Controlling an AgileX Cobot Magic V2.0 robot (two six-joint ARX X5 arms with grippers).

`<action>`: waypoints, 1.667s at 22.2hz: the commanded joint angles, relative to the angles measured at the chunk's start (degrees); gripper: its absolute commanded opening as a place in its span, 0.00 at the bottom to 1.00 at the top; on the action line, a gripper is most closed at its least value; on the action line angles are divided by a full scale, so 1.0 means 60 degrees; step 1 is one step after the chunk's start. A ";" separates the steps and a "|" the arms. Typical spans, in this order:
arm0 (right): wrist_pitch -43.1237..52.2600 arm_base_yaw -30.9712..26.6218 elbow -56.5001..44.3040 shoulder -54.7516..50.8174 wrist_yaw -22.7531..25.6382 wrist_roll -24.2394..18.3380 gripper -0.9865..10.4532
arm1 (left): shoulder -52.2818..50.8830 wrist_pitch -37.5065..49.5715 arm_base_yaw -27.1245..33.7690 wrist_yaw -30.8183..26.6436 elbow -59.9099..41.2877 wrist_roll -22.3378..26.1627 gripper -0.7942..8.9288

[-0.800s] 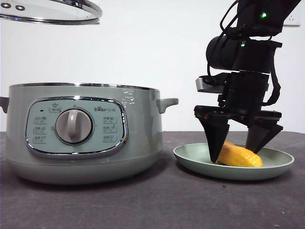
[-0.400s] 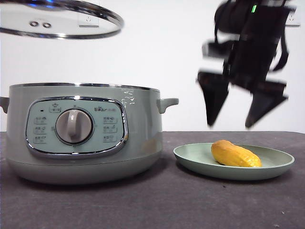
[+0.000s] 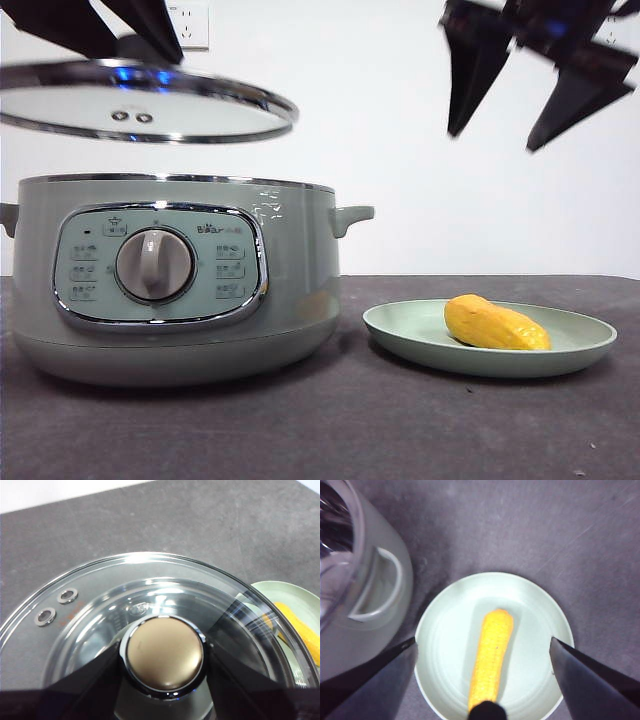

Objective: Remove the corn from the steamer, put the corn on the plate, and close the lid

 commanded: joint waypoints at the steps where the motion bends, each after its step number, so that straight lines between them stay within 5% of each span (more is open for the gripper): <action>1: -0.0109 0.0007 -0.0080 -0.0310 0.0025 0.0109 0.47 | 0.0211 0.0601 -0.0073 0.0044 0.0073 -0.0113 0.07; 21: -0.0616 0.0007 -0.0084 -0.0951 0.0062 0.0109 0.47 | 0.1657 0.0550 -0.0568 0.0401 0.0073 -0.0193 0.07; 28: -0.0619 0.0007 -0.0084 -0.0951 0.0058 0.0109 0.47 | 0.1657 0.0317 -0.0623 -0.0248 0.0073 -0.0087 0.09; 29: -0.0619 0.0007 -0.0080 -0.0951 0.0058 0.0109 0.47 | 0.1657 0.0288 -0.0623 -0.0240 0.0073 -0.0091 0.16; 31: -0.0627 0.0007 -0.0084 -0.0951 0.0058 0.0109 0.47 | 0.1657 0.0328 -0.0623 -0.0237 0.0073 -0.0098 0.51; 32: -0.0627 0.0007 -0.0080 -0.0951 0.0055 0.0109 0.47 | 0.1657 0.0342 -0.0623 -0.0237 0.0073 -0.0098 0.59; 37: -0.0732 0.0007 -0.0080 -0.0951 0.0047 0.0102 0.47 | 0.1494 0.0503 -0.0605 -0.0372 0.0073 -0.0091 0.60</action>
